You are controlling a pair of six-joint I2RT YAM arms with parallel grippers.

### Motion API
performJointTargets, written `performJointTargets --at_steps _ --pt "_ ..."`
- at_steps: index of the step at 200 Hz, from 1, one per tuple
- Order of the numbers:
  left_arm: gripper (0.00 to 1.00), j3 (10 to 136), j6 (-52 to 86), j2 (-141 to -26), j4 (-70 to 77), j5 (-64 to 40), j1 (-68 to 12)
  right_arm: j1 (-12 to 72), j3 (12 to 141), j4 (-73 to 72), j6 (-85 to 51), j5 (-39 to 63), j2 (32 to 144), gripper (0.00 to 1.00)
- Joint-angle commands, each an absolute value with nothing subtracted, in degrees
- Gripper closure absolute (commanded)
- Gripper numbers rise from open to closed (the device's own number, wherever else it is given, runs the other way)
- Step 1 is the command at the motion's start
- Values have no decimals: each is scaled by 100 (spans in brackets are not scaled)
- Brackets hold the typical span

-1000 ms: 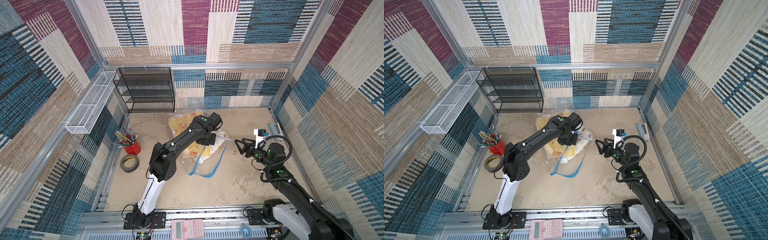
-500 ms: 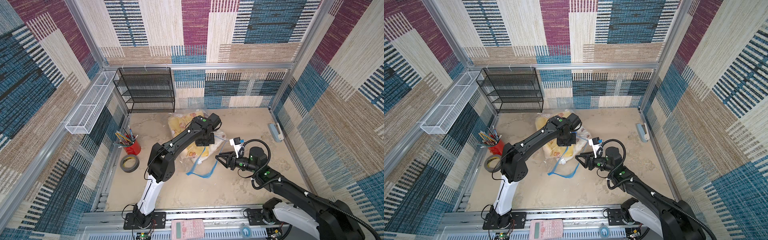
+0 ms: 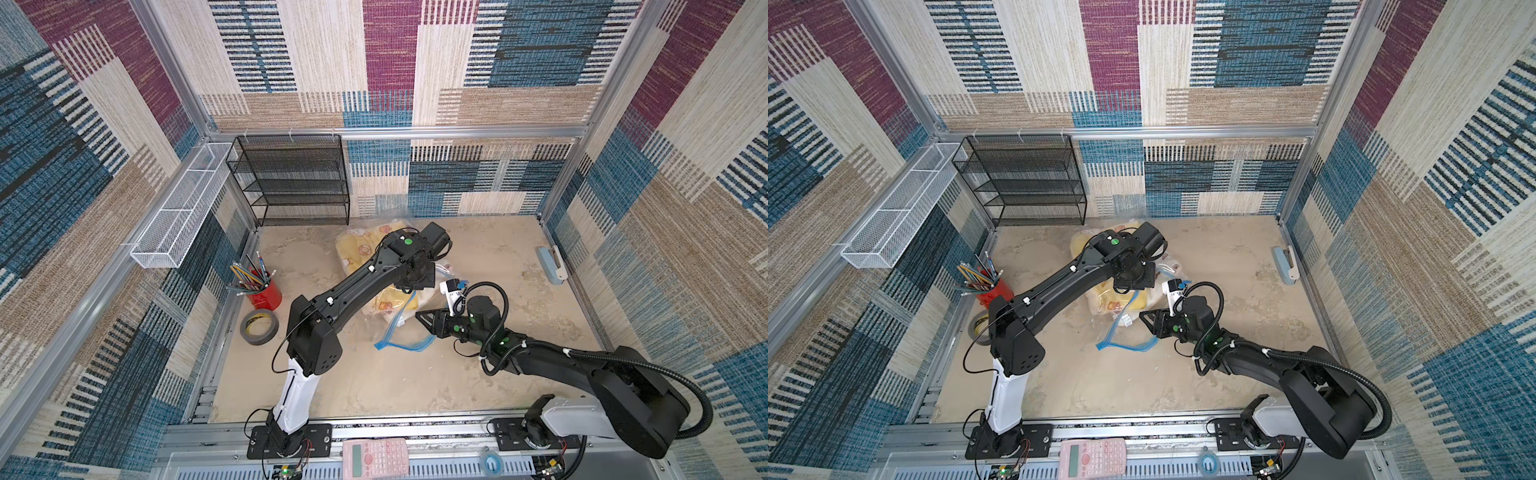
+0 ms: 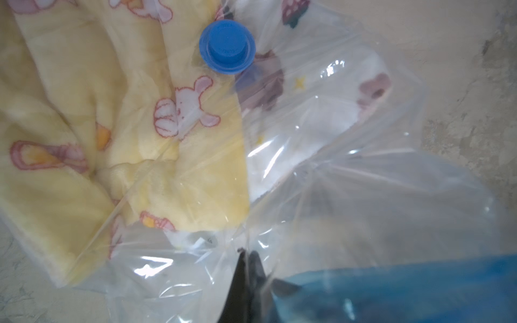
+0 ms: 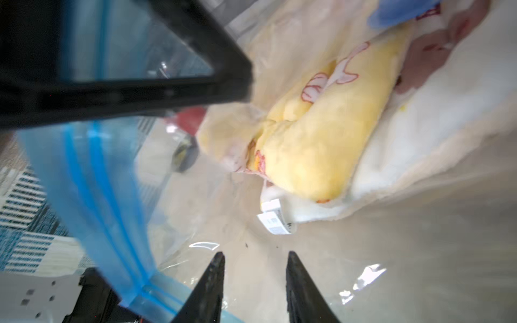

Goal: Take the blanket out of the vacuum bag
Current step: Take out the blanket from the vacuum bag.

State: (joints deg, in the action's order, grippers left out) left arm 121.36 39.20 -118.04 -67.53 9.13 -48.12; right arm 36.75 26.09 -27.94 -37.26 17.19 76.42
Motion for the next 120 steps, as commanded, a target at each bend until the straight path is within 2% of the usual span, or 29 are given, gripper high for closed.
performJointTargets --at_steps 1,19,58,91,120 --pt "100 11920 3931 -11517 -6801 1084 -4993 3681 2820 -2962 -3705 999 7918 64" --pt "100 11369 4181 -11131 -6671 1047 -5149 3657 2999 -2939 -3581 937 8208 64" --pt "100 10024 4584 -10227 -6039 965 -5450 3536 3302 -3072 -3374 1457 8798 65" --pt "100 9646 4829 -9855 -6009 1107 -5724 3210 3375 -3245 -3211 2028 8997 65" --pt "100 9627 4637 -9984 -6000 1221 -5698 2974 4007 -2819 -2794 2751 9533 64"
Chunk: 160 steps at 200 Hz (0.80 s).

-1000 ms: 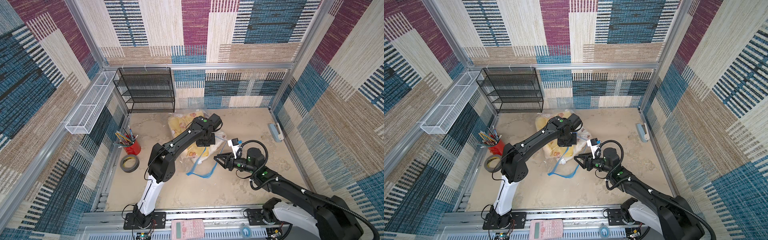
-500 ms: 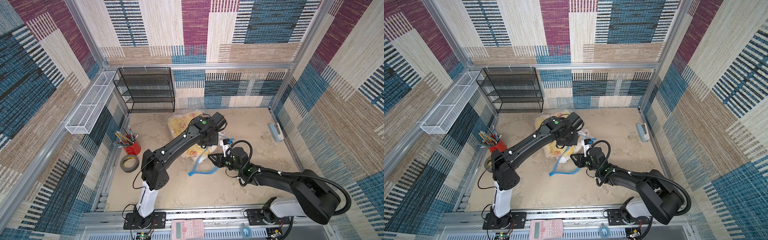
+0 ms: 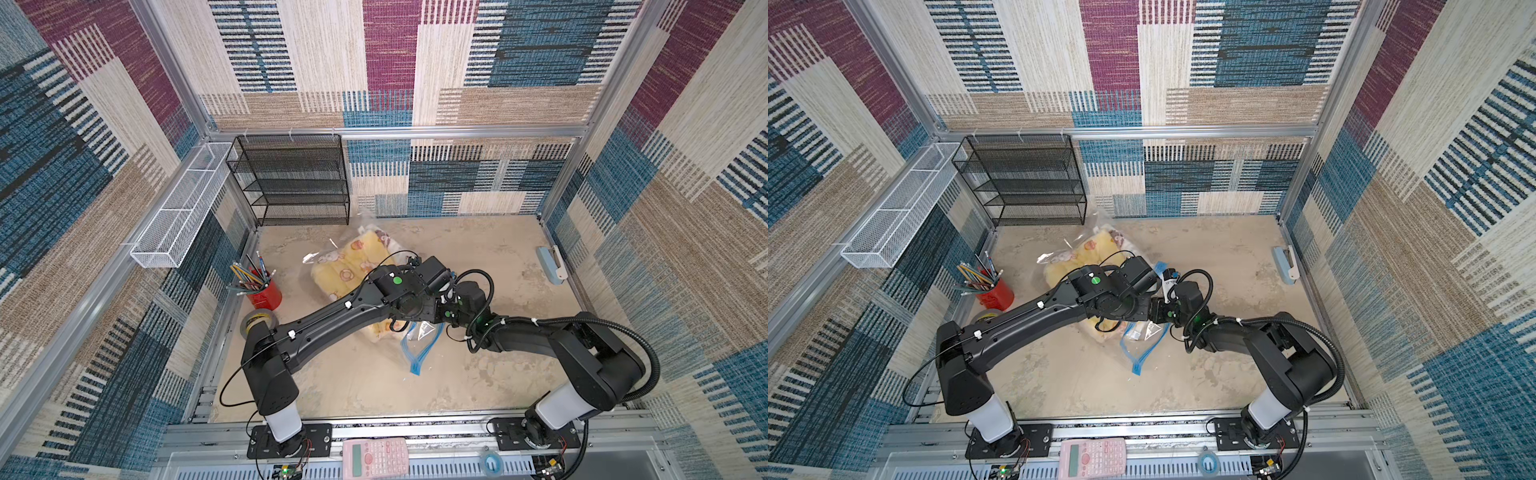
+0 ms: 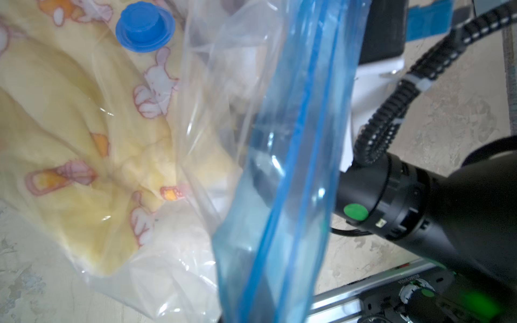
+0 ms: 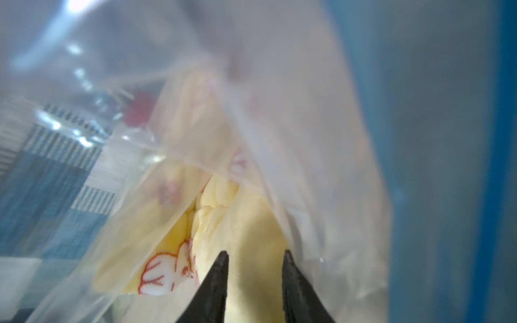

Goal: Take the blanket out of the vacuum bag
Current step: Take out the blanket from the vacuum bag.

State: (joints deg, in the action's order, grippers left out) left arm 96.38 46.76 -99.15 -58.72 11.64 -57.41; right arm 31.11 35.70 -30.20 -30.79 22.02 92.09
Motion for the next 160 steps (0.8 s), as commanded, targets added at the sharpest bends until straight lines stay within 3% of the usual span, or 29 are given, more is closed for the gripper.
performJointTargets --at_steps 1,39,68,102,119,160 --pt "100 9634 4625 -9989 -6001 1226 -5692 2972 4029 -2811 -2781 2760 9557 64" --pt "100 10051 3772 -10523 -6063 988 -4931 2945 4729 -2290 -2454 2964 9934 62" --pt "100 10541 3267 -10869 -6138 427 -4220 2864 4984 -2052 -2367 2707 9932 54" --pt "100 11145 2673 -11259 -6147 508 -3920 2707 5035 -1957 -3085 2747 9947 49" --pt "100 11111 2813 -11458 -6110 -12 -3723 2707 5315 -1554 -3417 2932 9972 49" --pt "100 10971 2712 -11575 -5972 38 -3678 2829 4470 -2460 -4849 2857 9468 48"
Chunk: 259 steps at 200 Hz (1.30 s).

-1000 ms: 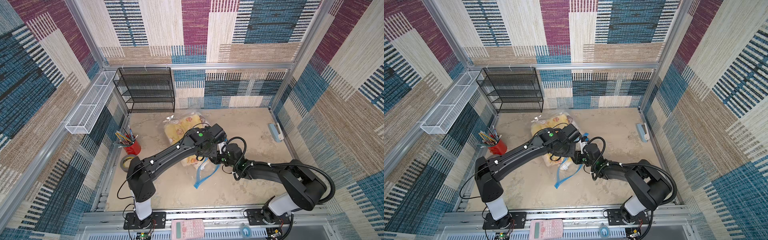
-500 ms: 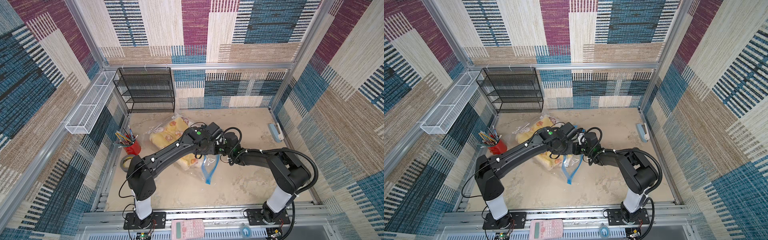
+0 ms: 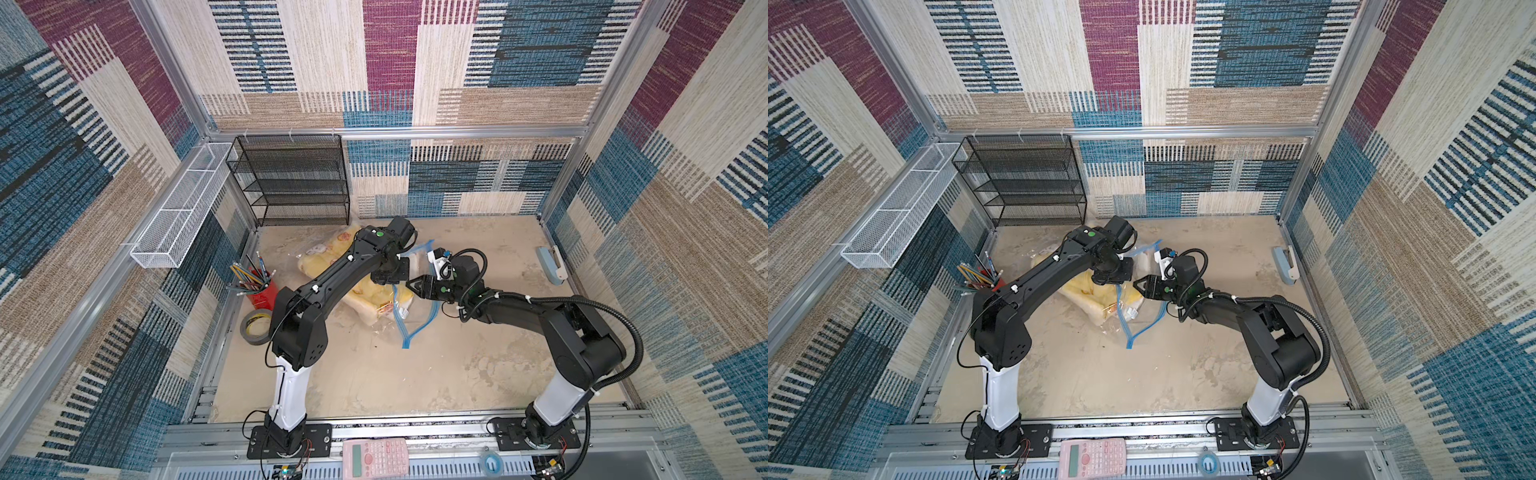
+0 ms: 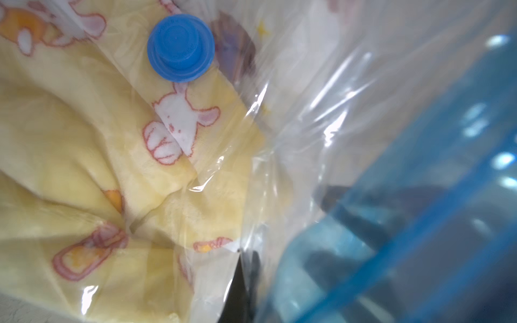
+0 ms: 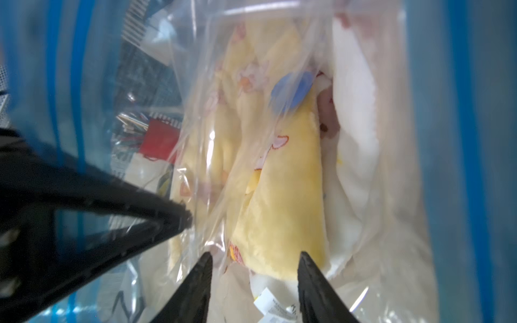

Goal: Take the blanket out of the vacuum bag
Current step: Take out the blanket from the vacuum bag.

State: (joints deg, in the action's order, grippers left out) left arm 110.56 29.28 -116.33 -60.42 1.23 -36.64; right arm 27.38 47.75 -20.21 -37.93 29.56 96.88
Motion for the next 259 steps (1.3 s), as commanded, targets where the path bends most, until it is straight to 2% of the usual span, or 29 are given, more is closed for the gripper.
performJointTargets --at_steps 1,57,101,161,194,259 --pt "100 10957 2709 -11571 -5965 41 -3676 2838 4454 -2465 -4877 2830 9458 48" --pt "100 10622 2660 -11230 -5636 106 -3691 3437 4002 -2739 -5982 1764 9134 43" --pt "100 10600 2626 -11043 -5631 281 -3722 3682 4047 -2977 -6482 900 9409 43" --pt "100 10626 2590 -11153 -5632 243 -3761 3717 4180 -3149 -7085 475 9969 44" --pt "100 10626 2606 -11136 -5619 184 -3762 3718 4298 -3284 -7154 619 10253 44" --pt "100 10613 2580 -11105 -5618 190 -3813 3718 4532 -3485 -6915 819 10533 56"
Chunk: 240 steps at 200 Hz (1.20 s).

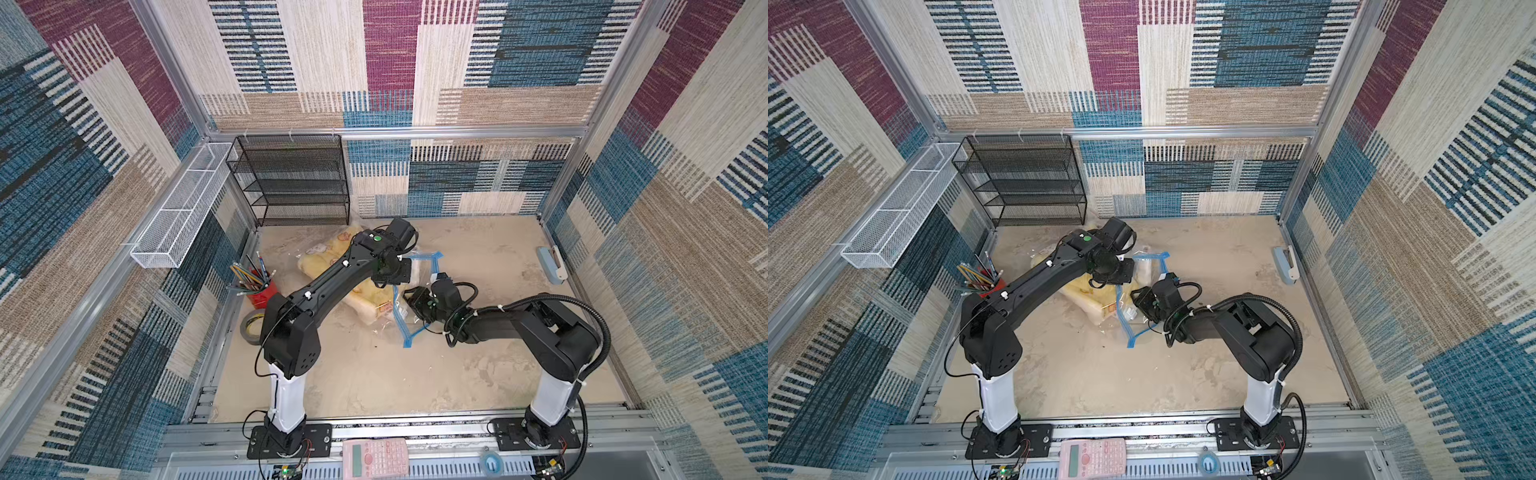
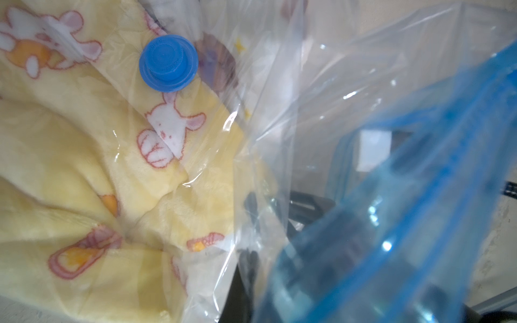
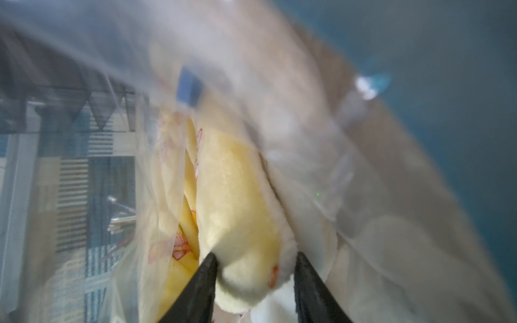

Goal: Take the blanket out of the vacuum bag
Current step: Take out the blanket from the vacuum bag.

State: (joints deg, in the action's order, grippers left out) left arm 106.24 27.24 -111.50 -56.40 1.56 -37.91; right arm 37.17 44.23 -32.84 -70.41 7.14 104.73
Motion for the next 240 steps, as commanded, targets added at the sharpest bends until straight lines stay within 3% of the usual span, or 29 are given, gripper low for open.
performJointTargets --at_steps 1,17,41,67,92,124,189,240 --pt "100 10611 2577 -11103 -5617 192 -3809 3718 4533 -3483 -6912 823 10536 56" --pt "100 10616 2565 -11093 -5619 208 -3821 3717 4538 -3517 -6910 802 10579 58" --pt "100 10613 2556 -11125 -5626 180 -3820 3709 4626 -3682 -6815 899 10714 68" --pt "100 10626 2483 -11127 -5624 85 -3838 3646 4694 -4008 -6579 1274 10815 88" --pt "100 10618 2331 -11074 -5595 35 -3849 3621 4739 -3936 -6157 1332 10589 99" --pt "100 10609 2256 -11044 -5598 11 -3858 3468 4887 -3447 -5695 1475 10186 100" --pt "100 10134 2373 -10716 -5515 -97 -3911 2315 5186 -2976 -5471 2377 10182 100" --pt "100 10048 2372 -10682 -5511 -96 -3911 2042 5361 -2642 -5233 2758 10008 100"
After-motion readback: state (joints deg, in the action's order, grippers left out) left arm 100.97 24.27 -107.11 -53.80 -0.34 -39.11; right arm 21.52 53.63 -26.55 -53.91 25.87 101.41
